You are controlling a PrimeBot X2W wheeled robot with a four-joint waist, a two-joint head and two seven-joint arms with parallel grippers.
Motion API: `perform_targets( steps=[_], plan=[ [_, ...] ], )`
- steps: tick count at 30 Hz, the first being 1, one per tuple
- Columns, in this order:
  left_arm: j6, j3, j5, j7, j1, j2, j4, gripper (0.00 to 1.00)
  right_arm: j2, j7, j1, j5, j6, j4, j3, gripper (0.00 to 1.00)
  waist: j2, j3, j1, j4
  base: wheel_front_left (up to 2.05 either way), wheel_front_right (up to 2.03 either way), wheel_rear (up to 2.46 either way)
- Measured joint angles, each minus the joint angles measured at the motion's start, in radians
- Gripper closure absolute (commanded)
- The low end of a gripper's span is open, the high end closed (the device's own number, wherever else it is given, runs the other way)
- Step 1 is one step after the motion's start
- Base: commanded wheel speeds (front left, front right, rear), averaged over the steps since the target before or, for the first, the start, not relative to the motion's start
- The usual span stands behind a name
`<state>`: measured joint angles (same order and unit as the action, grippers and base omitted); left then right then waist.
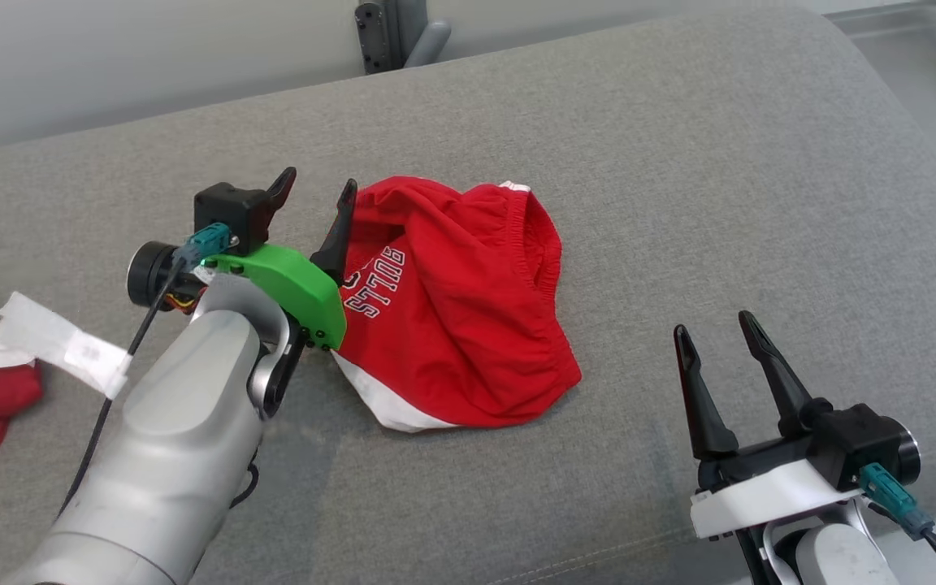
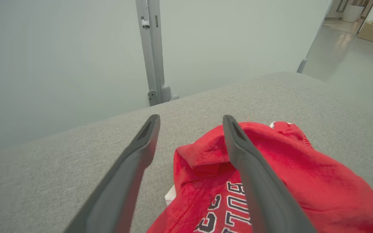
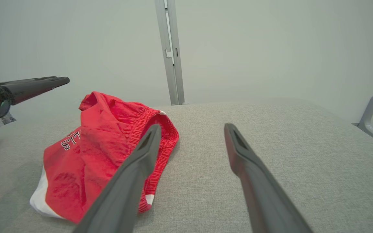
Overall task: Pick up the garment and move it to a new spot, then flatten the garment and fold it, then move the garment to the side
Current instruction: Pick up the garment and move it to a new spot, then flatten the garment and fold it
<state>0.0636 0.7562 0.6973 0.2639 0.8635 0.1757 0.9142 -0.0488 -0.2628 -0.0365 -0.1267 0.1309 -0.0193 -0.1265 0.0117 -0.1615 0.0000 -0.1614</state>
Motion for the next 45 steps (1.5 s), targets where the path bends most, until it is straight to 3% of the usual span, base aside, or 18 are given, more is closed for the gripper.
perform_targets(
  steps=[12, 18, 24, 29, 45],
  plan=[
    [-0.093, -0.314, -0.14, 0.0, -0.376, 0.042, -0.416, 0.0, 0.0, 0.0, 0.019, 0.024, 0.0, 0.014, 0.042, 0.0, 0.0, 0.079, 0.0, 0.095, 0.0, 0.0, 0.0],
    [-0.125, -0.457, -0.229, 0.0, -0.617, 0.013, -0.577, 0.0, 0.0, 0.0, 0.039, 0.032, 0.0, 0.016, 0.058, 0.0, 0.0, 0.114, 0.0, 0.129, 0.0, 0.0, 0.0],
    [-0.122, -0.544, -0.298, 0.0, -0.766, -0.037, -0.645, 0.0, 0.0, 0.0, 0.057, 0.032, 0.0, 0.015, 0.066, 0.0, 0.0, 0.13, 0.0, 0.142, 0.0, 0.0, 0.0],
    [-0.093, -0.58, -0.359, 0.0, -0.825, -0.064, -0.67, 0.0, 0.0, 0.0, 0.077, 0.03, 0.0, 0.007, 0.069, 0.0, 0.0, 0.14, 0.0, 0.147, 0.0, 0.0, 0.0],
    [-0.041, -0.681, -0.445, 0.0, -0.886, -0.105, -0.692, 0.0, 0.0, 0.0, 0.093, 0.013, 0.0, -0.021, 0.071, 0.0, 0.0, 0.152, 0.0, 0.148, 0.0, 0.0, 0.0]
  ],
)
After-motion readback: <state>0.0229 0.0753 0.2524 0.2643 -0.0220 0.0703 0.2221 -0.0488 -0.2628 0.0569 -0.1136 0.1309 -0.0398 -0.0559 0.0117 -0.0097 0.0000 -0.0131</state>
